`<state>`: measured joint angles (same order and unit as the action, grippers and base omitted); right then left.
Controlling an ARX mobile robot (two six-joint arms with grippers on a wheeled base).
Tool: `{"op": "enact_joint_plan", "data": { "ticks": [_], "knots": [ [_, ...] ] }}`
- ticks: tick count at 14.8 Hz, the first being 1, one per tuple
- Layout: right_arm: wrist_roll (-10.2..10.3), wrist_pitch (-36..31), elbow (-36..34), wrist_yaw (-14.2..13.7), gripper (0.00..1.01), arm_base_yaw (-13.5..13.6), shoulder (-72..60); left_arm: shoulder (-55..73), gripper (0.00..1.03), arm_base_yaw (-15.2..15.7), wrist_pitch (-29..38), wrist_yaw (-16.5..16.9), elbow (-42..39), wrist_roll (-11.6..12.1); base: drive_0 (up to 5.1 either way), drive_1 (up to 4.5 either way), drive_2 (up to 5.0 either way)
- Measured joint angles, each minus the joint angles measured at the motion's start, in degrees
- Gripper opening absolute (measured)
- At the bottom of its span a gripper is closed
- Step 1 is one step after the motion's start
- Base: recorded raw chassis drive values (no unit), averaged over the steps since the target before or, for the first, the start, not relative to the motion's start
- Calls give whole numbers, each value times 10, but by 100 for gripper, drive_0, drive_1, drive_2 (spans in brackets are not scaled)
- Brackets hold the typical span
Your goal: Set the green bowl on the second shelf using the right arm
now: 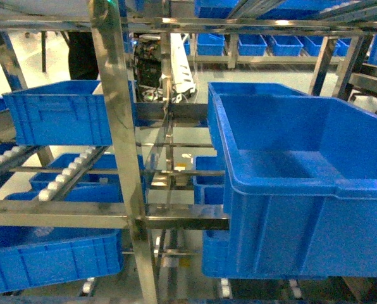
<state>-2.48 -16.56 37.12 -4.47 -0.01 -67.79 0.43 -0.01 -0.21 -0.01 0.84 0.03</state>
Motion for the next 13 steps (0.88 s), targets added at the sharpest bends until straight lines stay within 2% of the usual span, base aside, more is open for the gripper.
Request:
{"op": "enact_joint_plan", "data": {
  "ticks": [6,7,9,11,12,13],
  "knots": [
    [1,0,0,2,2,-1,-5,0,98,0,0,0,0,0,0,0,0],
    [1,-22,0,7,2,-9,-21,0,98,0,0,0,0,0,0,0,0],
    [5,-15,4,11,2,-23,-61,0,98,0,0,0,0,0,0,0,0],
    [5,-30,9,6,2,-20,-100,0,98,0,0,0,0,0,0,0,0],
    [-2,-52,11,-2,2,-17,-119,0,98,0,0,0,0,0,0,0,0],
    [-17,-77,21,-11,2,-10,-152,0,98,0,0,0,0,0,0,0,0]
  ]
}}
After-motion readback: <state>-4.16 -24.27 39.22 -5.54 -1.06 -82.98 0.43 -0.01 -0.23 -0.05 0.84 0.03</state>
